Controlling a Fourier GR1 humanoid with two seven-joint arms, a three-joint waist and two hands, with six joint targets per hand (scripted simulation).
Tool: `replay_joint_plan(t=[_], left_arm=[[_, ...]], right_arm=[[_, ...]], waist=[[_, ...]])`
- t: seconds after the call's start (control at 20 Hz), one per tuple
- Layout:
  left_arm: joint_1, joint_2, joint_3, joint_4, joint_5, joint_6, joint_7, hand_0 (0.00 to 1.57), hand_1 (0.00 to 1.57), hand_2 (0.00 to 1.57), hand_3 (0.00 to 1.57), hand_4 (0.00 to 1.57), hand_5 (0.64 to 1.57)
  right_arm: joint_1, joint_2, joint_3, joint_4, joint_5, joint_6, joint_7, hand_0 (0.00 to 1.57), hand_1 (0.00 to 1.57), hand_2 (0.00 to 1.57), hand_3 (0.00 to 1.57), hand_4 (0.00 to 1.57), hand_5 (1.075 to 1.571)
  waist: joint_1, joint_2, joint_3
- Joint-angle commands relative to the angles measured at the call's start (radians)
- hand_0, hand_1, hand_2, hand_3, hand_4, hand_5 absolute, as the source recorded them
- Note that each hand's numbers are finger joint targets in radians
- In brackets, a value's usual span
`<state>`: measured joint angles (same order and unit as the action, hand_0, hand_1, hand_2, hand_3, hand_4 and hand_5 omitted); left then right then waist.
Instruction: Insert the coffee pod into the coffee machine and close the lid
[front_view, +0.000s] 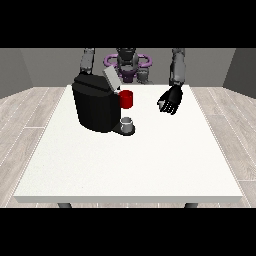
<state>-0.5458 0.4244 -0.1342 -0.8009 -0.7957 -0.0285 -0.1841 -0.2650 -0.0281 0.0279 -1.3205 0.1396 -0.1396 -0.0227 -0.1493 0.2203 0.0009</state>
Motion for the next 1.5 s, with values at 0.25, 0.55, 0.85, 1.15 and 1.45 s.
replay_joint_plan(t=[0.25, 0.55, 0.85, 1.15, 1.45], left_arm=[[-0.036, -0.021, 0.016, 0.156, -0.083, 0.028, -0.067, 0.91, 0.91, 1.05, 0.96, 0.41, 1.571], [-0.07, -0.059, 0.051, 0.089, -0.017, -0.032, -0.112, 1.37, 1.37, 1.37, 1.3, 0.48, 1.571], [-0.13, -0.122, 0.05, 0.045, 0.014, -0.196, -0.024, 1.42, 1.42, 1.41, 1.33, 0.52, 1.571], [-0.21, -0.141, 0.051, -0.012, 0.015, -0.29, 0.02, 1.42, 1.42, 1.4, 1.33, 0.53, 1.571], [-0.296, -0.126, 0.087, -0.012, 0.027, -0.384, 0.088, 1.33, 1.33, 1.35, 1.32, 0.59, 1.571]], right_arm=[[0.02, 0.026, 0.036, 0.018, -0.005, -0.057, -0.005, 0.0, 0.0, 0.0, 0.0, 0.0, 1.571], [0.016, 0.024, -0.001, 0.09, 0.071, -0.112, 0.033, 0.0, 0.0, 0.0, 0.0, 0.0, 1.571], [0.038, -0.019, -0.044, 0.173, 0.038, -0.06, 0.01, 0.0, 0.0, 0.0, 0.0, 0.0, 1.571], [0.043, -0.007, -0.037, 0.225, 0.055, -0.069, -0.06, 0.0, 0.0, 0.0, 0.0, 0.0, 1.571], [0.008, -0.028, -0.038, 0.171, 0.034, -0.023, 0.017, 0.0, 0.0, 0.0, 0.0, 0.0, 1.571]], waist=[[0.004, -0.018, -0.0013], [0.054, -0.087, -0.0011], [0.063, -0.168, -0.0004], [0.064, -0.182, -0.0005], [0.022, -0.217, -0.0006]])
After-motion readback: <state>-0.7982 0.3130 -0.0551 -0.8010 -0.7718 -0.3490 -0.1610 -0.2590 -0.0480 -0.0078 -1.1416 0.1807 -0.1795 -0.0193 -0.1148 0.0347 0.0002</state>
